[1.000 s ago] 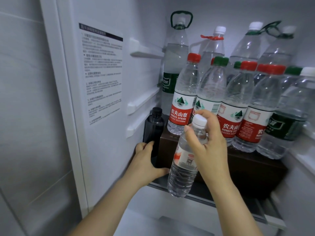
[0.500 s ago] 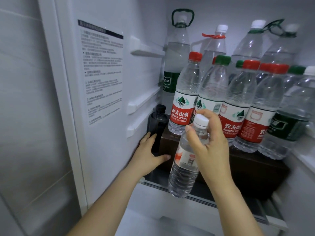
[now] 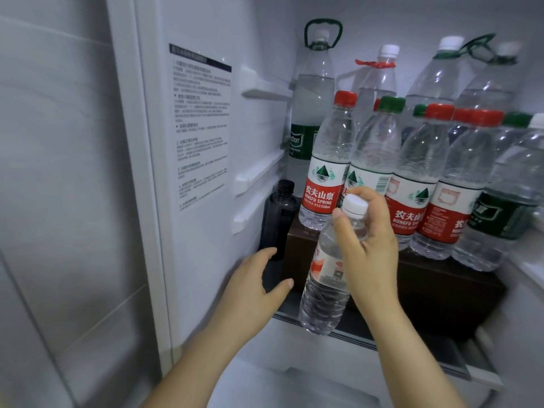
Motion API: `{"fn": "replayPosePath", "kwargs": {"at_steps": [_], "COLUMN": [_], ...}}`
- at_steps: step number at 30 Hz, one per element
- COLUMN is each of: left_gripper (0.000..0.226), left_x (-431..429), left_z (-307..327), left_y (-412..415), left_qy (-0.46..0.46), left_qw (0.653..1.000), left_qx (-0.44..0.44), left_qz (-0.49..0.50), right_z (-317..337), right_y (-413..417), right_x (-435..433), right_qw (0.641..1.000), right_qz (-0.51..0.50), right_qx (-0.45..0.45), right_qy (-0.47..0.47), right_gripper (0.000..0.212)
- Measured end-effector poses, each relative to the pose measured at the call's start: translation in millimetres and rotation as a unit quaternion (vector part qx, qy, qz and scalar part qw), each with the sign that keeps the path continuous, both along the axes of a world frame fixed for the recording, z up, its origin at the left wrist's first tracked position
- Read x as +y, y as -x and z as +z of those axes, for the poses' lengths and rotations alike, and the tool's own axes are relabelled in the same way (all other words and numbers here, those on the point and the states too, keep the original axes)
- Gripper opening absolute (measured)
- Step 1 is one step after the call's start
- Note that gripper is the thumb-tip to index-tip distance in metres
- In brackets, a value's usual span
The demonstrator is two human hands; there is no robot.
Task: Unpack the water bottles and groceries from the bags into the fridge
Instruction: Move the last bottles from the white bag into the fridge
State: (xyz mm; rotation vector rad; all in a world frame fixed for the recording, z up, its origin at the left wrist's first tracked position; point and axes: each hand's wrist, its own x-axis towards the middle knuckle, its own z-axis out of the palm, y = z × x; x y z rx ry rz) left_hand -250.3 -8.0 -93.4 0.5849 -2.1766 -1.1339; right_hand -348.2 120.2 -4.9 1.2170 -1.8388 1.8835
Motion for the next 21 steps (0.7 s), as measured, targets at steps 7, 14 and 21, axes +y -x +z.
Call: {"fn": "replayPosePath", "kwargs": {"at_steps": [7,14,21], "left_gripper": [0.066,0.073,0.061], "left_x": [8.9,15.7,17.4], "left_z": [-7.5,-1.3,-1.1], "left_y": [-19.2,-12.1,-8.4], "left_qy": [-0.012,-0.018,-0.015], "left_qw": [1.0,1.0,0.999], "left_qx": [-0.01,0.01,0.031], "left_qz": [-0.004,-0.011,-0.018], "right_z": [0.1,3.9,11.3], "right_y": [-10.4,-13.6,10.9], "right_x": [-20.0,-27.2,0.5], "right_qw": [0.999,0.994,0.983], "right_qz": [0.03,0.102,0.104], "right_qx": [-0.01,-0.041,-0.01], "right_qy": [0.021,-0.016,-0.151], "right_gripper": [0.022,0.028,0.037]}}
